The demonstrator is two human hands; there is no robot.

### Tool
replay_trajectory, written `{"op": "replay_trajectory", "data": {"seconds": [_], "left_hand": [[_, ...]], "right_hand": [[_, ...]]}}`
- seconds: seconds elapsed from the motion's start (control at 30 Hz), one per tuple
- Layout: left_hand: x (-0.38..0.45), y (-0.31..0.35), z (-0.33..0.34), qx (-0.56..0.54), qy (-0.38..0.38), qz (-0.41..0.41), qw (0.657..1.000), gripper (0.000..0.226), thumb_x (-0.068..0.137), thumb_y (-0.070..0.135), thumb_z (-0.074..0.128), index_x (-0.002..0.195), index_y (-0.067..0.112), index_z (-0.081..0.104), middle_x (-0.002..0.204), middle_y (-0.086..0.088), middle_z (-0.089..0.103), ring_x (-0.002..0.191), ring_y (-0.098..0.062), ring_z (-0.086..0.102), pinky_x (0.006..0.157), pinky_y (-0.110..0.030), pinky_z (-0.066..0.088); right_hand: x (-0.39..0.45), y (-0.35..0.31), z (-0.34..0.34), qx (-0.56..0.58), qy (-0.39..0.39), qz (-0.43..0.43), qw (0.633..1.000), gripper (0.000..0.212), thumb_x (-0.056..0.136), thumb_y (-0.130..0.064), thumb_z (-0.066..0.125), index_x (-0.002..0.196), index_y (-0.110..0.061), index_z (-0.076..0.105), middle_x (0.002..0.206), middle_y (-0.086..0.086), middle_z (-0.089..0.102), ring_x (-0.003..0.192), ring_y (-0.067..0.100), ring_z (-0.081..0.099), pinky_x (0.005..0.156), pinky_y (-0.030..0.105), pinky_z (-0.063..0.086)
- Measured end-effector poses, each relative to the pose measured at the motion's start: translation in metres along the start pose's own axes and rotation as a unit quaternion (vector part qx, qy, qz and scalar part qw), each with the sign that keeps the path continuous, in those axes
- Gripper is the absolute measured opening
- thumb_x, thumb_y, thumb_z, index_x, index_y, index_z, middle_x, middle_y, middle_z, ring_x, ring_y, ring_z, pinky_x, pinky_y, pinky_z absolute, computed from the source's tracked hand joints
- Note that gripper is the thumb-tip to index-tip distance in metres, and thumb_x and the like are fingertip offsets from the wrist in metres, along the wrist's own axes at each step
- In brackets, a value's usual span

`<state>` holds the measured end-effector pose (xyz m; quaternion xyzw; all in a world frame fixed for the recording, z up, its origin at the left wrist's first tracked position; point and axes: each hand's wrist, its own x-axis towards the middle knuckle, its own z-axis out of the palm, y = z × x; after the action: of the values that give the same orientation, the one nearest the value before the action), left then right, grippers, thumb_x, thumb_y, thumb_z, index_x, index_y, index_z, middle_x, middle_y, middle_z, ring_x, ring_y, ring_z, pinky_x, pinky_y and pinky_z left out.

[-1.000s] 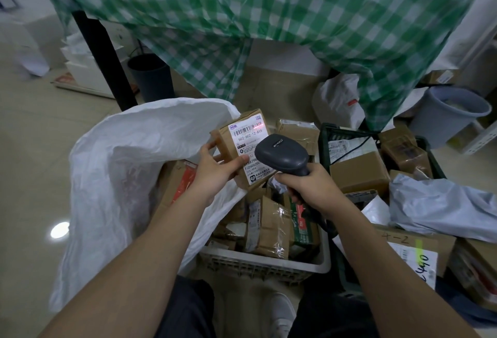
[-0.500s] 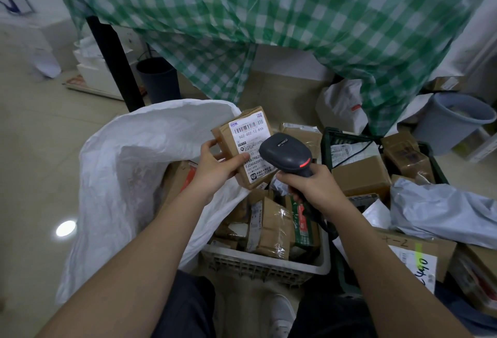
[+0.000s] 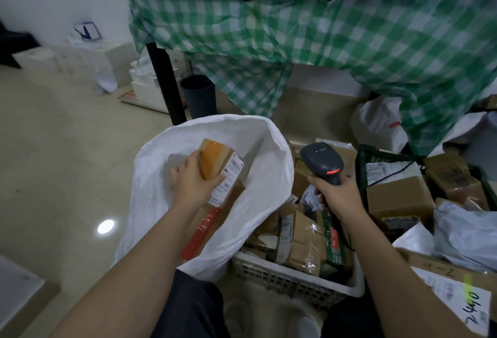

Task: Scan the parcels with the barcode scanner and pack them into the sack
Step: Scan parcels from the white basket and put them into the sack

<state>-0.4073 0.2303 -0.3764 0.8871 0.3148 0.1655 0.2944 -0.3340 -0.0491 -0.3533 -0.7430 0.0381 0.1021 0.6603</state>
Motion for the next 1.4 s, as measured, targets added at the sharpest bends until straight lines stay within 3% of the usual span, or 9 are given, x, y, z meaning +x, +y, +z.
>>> {"op": "replay_trajectory", "data": {"seconds": [0.1,0.23,0.4,0.63,0.87,1.13,1.23,1.33,1.4], "left_hand": [[0.017,-0.017,0.018,0.107,-0.049,0.04,0.992,0.083,0.081,0.05,0.068,0.146,0.034,0.018,0.149,-0.007,0.031,0.133,-0.033,0.027,0.104,-0.056,0.035],[0.022,-0.015,0.046,0.065,-0.134,0.06,0.987,0.085,0.093,0.023,0.063,0.154,0.034,0.005,0.161,0.002,-0.015,0.148,-0.032,-0.006,0.116,-0.056,0.017],[0.022,-0.006,0.064,0.006,-0.181,0.059,0.982,0.077,0.095,0.011,0.057,0.154,0.028,0.01,0.161,-0.001,-0.012,0.147,-0.032,-0.012,0.116,-0.054,0.009],[0.052,-0.025,0.075,0.043,-0.164,0.096,0.981,0.076,0.092,0.01,0.058,0.154,0.015,0.014,0.162,0.0,0.003,0.149,-0.023,0.008,0.119,-0.045,0.02],[0.076,-0.033,0.093,0.11,-0.292,0.106,0.944,0.091,0.084,0.011,0.066,0.155,0.018,0.009,0.158,-0.002,-0.019,0.148,-0.028,-0.009,0.118,-0.043,0.02],[0.113,0.002,0.104,0.018,-0.328,0.071,0.942,0.08,0.089,-0.007,0.044,0.155,0.02,0.007,0.161,0.002,-0.001,0.149,-0.028,-0.001,0.119,-0.043,0.014],[0.104,0.002,0.11,-0.053,-0.232,0.073,0.968,0.079,0.083,-0.015,0.042,0.153,0.014,0.019,0.162,-0.005,0.003,0.148,-0.026,-0.006,0.119,-0.04,0.004],[0.095,-0.006,0.117,-0.059,-0.078,0.021,0.995,0.066,0.08,-0.011,0.048,0.142,0.012,0.041,0.153,-0.014,0.025,0.143,-0.034,0.017,0.114,-0.042,0.024],[0.09,-0.005,0.112,-0.093,-0.116,-0.044,0.988,0.044,0.084,-0.007,0.044,0.123,0.011,0.054,0.128,-0.013,0.049,0.123,-0.033,0.044,0.088,-0.033,0.042]], "right_hand": [[0.006,0.006,0.0,-0.009,0.012,0.001,1.0,0.021,0.081,-0.019,0.075,0.098,-0.013,0.065,0.087,0.009,0.068,0.081,0.022,0.063,0.067,0.03,0.048],[0.009,0.01,-0.004,-0.024,0.012,-0.007,1.0,0.015,0.081,-0.017,0.076,0.091,-0.017,0.065,0.085,0.006,0.068,0.081,0.019,0.062,0.073,0.031,0.046],[0.009,0.01,-0.01,-0.029,0.004,0.0,1.0,0.013,0.081,-0.014,0.075,0.088,-0.016,0.065,0.079,0.007,0.066,0.073,0.018,0.06,0.064,0.029,0.046],[0.003,0.021,-0.013,-0.05,0.001,0.007,0.999,0.013,0.08,-0.012,0.076,0.08,-0.016,0.064,0.075,0.008,0.065,0.071,0.019,0.06,0.064,0.03,0.046],[0.022,0.031,0.002,-0.052,-0.004,0.021,0.998,0.014,0.08,-0.011,0.076,0.078,-0.009,0.063,0.059,0.003,0.057,0.053,0.012,0.051,0.047,0.021,0.041],[0.044,0.036,0.001,-0.023,0.029,0.032,0.999,0.015,0.08,-0.01,0.076,0.075,-0.003,0.063,0.059,0.01,0.057,0.051,0.016,0.052,0.048,0.024,0.042],[0.046,0.036,0.001,-0.007,0.036,0.041,0.998,0.014,0.082,-0.009,0.074,0.079,-0.002,0.063,0.061,0.012,0.058,0.048,0.014,0.052,0.045,0.021,0.042],[0.047,0.036,0.0,-0.01,0.035,0.043,0.998,0.013,0.083,-0.01,0.074,0.079,-0.003,0.063,0.064,0.014,0.057,0.053,0.018,0.052,0.048,0.024,0.042],[0.046,0.036,-0.001,-0.02,0.03,0.04,0.999,0.014,0.083,-0.01,0.074,0.077,-0.004,0.062,0.062,0.014,0.056,0.052,0.017,0.051,0.047,0.023,0.041]]}}
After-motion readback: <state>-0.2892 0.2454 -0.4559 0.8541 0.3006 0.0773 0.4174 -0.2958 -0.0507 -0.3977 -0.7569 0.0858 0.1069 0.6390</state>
